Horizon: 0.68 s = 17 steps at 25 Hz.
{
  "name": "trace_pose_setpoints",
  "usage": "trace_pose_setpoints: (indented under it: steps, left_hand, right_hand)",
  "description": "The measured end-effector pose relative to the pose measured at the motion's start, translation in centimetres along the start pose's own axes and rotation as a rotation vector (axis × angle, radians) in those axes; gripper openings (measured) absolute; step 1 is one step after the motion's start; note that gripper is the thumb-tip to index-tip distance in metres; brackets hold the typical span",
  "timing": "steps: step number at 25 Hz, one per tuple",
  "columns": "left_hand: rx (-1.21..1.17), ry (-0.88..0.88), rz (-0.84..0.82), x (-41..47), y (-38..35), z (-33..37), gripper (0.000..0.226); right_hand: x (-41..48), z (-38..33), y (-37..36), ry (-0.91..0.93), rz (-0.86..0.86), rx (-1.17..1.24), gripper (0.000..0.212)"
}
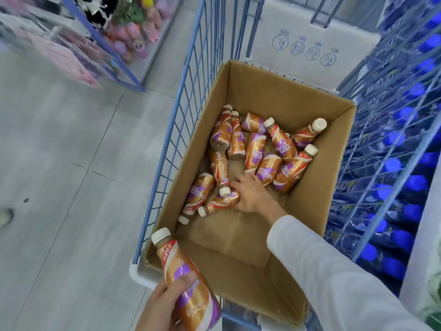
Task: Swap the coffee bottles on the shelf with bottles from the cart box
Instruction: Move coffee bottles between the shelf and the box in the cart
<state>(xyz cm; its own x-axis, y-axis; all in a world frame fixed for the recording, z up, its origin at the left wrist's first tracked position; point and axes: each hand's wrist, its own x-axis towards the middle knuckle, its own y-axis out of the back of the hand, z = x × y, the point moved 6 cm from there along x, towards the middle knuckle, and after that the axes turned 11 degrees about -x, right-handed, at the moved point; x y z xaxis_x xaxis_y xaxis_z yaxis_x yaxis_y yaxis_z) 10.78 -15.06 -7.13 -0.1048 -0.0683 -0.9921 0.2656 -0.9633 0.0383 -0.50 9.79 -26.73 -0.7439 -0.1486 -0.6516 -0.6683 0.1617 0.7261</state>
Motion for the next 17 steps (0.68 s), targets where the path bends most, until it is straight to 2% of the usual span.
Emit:
trace_pose_setpoints:
  steps: [2,4,7,10,12,15,17]
  left_hand:
    - [-0.057,-0.016,-0.035,-0.6,-0.9,0.1,0.068]
    - [-0.047,-0.018,-0.068,-1.9,-1.9,0.3,0.074]
    - [0.024,-0.081,-0.160,-5.2,-3.0,1.4,0.092]
    - [0.168,-0.188,-0.261,-8.6,-3.7,3.4,0.114]
    - [0.317,-0.259,-0.365,-11.9,-5.0,4.6,0.100]
    - [0.470,-0.361,-0.531,-16.9,-7.4,5.1,0.065]
    - [0.568,-0.393,-0.633,-20.9,-9.3,3.8,0.068]
  right_hand:
    - [-1.8,-0.3,-0.1,-0.021,-0.065,0.113,0.079]
    - [-5.3,-0.7,0.5,-0.098,-0.122,0.298,0.078]
    - [-13.5,-2.0,2.9,-0.283,-0.036,0.606,0.078]
    - [-21.8,-5.0,6.2,-0.495,0.221,1.013,0.070]
    - [-27.1,-7.5,9.0,-0.592,0.438,1.297,0.060]
    - [-34.8,-11.1,13.2,-0.622,0.741,1.564,0.049]
    - [-40.6,-13.0,15.4,-0.656,0.966,1.653,0.041]
